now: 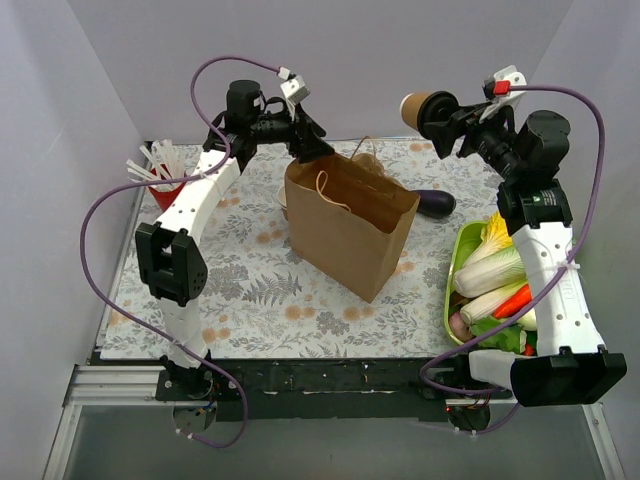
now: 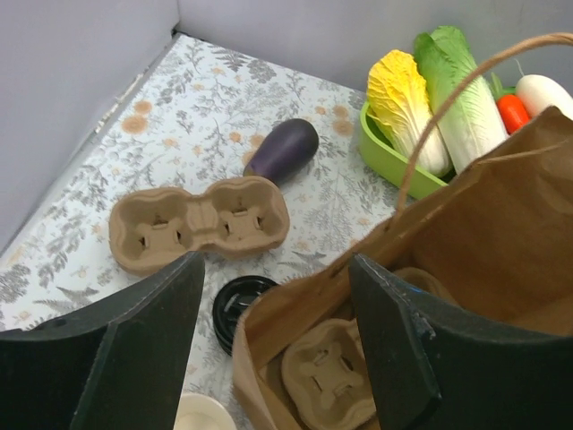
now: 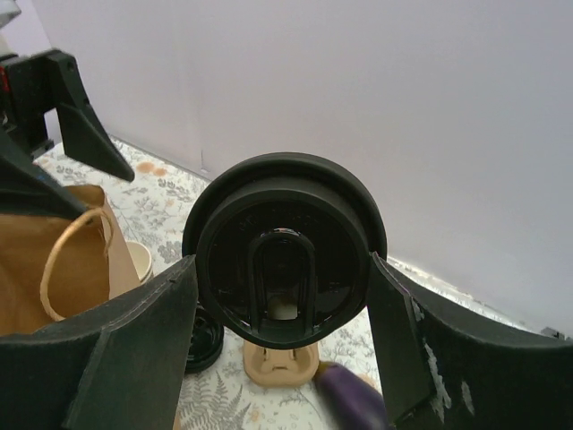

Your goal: Pack the takeout coffee

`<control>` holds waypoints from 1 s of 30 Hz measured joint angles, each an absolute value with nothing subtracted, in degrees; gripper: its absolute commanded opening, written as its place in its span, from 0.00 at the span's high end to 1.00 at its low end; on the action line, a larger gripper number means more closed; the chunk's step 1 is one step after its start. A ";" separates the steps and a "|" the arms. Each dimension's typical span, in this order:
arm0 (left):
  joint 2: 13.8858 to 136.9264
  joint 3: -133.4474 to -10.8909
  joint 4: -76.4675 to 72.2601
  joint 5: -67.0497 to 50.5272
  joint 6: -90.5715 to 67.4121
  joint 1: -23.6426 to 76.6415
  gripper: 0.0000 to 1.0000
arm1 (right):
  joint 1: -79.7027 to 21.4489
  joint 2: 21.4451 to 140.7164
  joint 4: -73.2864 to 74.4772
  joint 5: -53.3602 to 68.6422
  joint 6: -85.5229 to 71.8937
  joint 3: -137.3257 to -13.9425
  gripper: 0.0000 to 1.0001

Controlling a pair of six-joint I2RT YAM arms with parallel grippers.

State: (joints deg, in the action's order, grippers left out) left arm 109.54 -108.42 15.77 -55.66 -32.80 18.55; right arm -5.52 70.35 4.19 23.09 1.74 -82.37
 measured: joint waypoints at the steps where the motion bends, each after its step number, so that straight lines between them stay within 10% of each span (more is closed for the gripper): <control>1: 110.30 -109.43 16.10 -55.55 -32.49 18.72 0.38 | -5.08 69.93 4.29 23.07 1.74 -81.73 0.99; 30: 112.84 -118.10 32.05 -54.74 -16.82 20.75 0.47 | -2.59 72.82 6.13 27.49 1.21 -79.83 0.99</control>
State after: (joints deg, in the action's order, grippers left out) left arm 112.84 -118.10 32.05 -54.74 -16.82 20.75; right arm -2.59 72.82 6.13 27.49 1.21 -79.83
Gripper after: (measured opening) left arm 0.513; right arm 0.763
